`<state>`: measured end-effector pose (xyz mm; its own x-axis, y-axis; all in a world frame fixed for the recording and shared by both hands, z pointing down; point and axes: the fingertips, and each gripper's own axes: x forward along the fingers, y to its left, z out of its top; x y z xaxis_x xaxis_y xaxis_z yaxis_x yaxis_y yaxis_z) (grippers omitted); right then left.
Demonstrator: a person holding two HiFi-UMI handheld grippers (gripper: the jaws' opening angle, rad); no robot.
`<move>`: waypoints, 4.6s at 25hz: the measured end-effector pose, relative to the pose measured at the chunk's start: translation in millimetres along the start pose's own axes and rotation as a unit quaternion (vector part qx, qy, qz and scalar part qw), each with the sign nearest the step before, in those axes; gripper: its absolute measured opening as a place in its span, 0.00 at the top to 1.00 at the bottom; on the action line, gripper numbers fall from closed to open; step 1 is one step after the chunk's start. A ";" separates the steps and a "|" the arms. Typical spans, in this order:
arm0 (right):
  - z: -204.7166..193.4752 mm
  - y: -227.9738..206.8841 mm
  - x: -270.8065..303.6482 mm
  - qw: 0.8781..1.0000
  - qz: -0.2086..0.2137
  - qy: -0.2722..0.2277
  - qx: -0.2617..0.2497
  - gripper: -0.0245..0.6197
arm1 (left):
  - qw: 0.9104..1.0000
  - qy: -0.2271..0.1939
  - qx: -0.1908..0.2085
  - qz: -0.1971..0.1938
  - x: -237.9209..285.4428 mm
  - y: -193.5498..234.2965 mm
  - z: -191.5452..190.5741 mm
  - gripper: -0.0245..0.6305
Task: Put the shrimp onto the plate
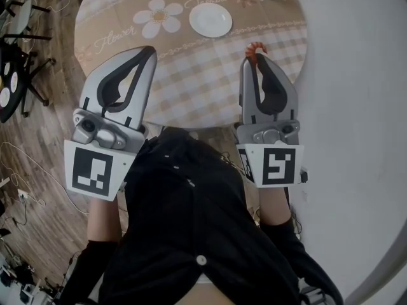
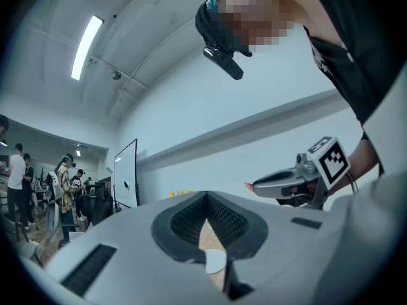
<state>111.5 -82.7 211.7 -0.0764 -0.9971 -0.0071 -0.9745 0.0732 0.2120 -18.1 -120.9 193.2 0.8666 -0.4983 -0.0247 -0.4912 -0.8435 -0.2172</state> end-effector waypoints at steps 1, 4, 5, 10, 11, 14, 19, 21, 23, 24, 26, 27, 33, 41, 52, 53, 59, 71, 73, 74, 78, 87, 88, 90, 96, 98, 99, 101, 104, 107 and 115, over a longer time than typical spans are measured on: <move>0.1 2.0 3.0 1.000 -0.001 0.002 0.000 0.89 | 1.000 0.001 0.002 -0.002 0.4 4.4 -1.6 0.96; -0.8 7.0 9.6 1.000 -0.004 0.008 -0.001 0.89 | 1.000 0.000 0.003 -0.007 2.7 15.0 -5.3 0.96; -1.4 8.0 11.4 1.000 -0.005 0.011 -0.001 0.89 | 1.000 -0.001 0.003 -0.008 3.8 17.5 -6.2 0.96; -1.0 9.4 15.4 1.000 -0.006 0.016 -0.007 0.89 | 1.000 -0.006 -0.007 -0.009 8.1 22.2 -9.4 0.96; -0.4 8.8 16.9 1.000 -0.005 0.015 -0.008 0.89 | 1.000 -0.006 -0.006 -0.010 9.3 22.7 -9.1 0.96; 1.3 5.3 21.3 1.000 0.001 0.012 -0.010 0.89 | 1.000 -0.007 -0.002 -0.007 13.4 24.0 -7.2 0.96; -0.3 -2.0 25.9 1.000 0.017 0.010 -0.012 0.89 | 1.000 -0.009 -0.013 0.011 20.0 22.5 -4.1 0.96; 0.1 -3.8 27.6 1.000 0.025 0.006 -0.013 0.89 | 1.000 -0.008 -0.012 0.015 23.1 20.6 -3.0 0.96; 0.2 -5.8 29.4 0.999 0.031 0.004 -0.015 0.89 | 1.000 -0.006 -0.011 0.018 26.1 19.1 -2.4 0.96; -0.1 -7.1 30.5 0.999 0.033 0.003 -0.015 0.89 | 1.000 -0.005 -0.010 0.020 27.4 18.7 -2.1 0.96; -1.4 -10.2 32.7 0.999 0.037 0.003 -0.015 0.89 | 1.000 -0.004 -0.009 0.023 30.0 18.6 -1.9 0.96; -2.5 -11.9 33.4 0.999 0.039 0.004 -0.015 0.89 | 1.000 -0.004 -0.009 0.025 31.3 18.3 -1.9 0.96; -13.1 -17.8 38.6 0.999 0.053 0.009 -0.011 0.89 | 0.999 0.002 -0.009 0.036 33.9 14.3 -3.1 0.96; -29.9 -19.4 55.3 0.997 0.078 0.016 -0.018 0.89 | 0.998 0.015 -0.013 0.053 31.5 12.5 -10.8 0.96; -75.4 -28.9 90.4 0.994 0.097 0.051 -0.029 0.89 | 0.997 0.031 -0.015 0.069 34.8 14.6 -18.1 0.96; -80.6 -29.0 93.2 0.993 0.100 0.054 -0.031 0.89 | 0.997 0.032 -0.015 0.071 34.7 14.7 -18.8 0.96; -115.9 -33.4 115.3 0.991 0.105 0.085 0.005 0.89 | 0.996 0.036 -0.012 0.077 36.2 17.7 -21.9 0.96; -162.2 -31.6 158.2 0.984 0.121 0.129 0.007 0.89 | 0.994 0.053 -0.014 0.090 38.9 28.7 -33.2 0.96; -171.5 -29.5 163.3 0.982 0.124 0.138 0.008 0.89 | 0.994 0.057 -0.015 0.091 39.5 29.9 -36.5 0.96; -176.2 -28.7 165.6 0.982 0.126 0.143 0.008 0.89 | 0.994 0.058 -0.016 0.092 39.8 30.5 -38.1 0.96; -193.9 -25.9 176.0 0.978 0.131 0.160 0.005 0.89 | 0.993 0.065 -0.016 0.093 42.4 34.4 -44.2 0.96; -240.9 -20.8 196.5 0.966 0.146 0.212 -0.010 0.89 | 0.993 0.075 -0.017 0.090 50.8 39.5 -57.7 0.96; -246.3 -20.9 198.7 0.965 0.147 0.218 -0.012 0.89 | 0.993 0.076 -0.018 0.089 52.0 40.1 -59.3 0.96; -257.5 -19.7 202.3 0.961 0.149 0.230 -0.016 0.89 | 0.993 0.079 -0.022 0.089 53.3 41.3 -62.6 0.96; -290.0 -15.4 210.8 0.950 0.155 0.271 -0.021 0.89 | 0.992 0.083 -0.027 0.089 58.6 44.8 -67.9 0.96; -301.0 -15.7 213.0 0.946 0.156 0.284 -0.024 0.89 | 0.992 0.083 -0.026 0.088 59.9 44.8 -68.8 0.96; -306.8 -15.7 214.1 0.943 0.156 0.292 -0.027 0.89 | 0.992 0.084 -0.026 0.088 60.2 45.1 -69.6 0.96; -318.8 -15.0 216.2 0.938 0.157 0.308 -0.034 0.89 | 0.992 0.087 -0.027 0.089 60.3 46.7 -71.6 0.96; -331.6 -13.0 217.0 0.931 0.156 0.327 -0.035 0.89 | 0.991 0.090 -0.032 0.090 60.9 47.6 -74.3 0.96; -341.5 -9.6 216.8 0.925 0.163 0.342 -0.034 0.89 | 0.991 0.092 -0.032 0.087 61.8 47.8 -75.7 0.96; -355.9 -7.0 213.0 0.911 0.176 0.370 -0.038 0.89 | 0.991 0.093 -0.034 0.089 59.5 51.3 -77.8 0.96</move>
<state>177.0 -303.8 556.6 -0.1900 -0.6568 0.7297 -0.8975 0.4174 0.1420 1.5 -209.4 256.5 0.7379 -0.6634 0.1245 -0.6452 -0.7474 -0.1583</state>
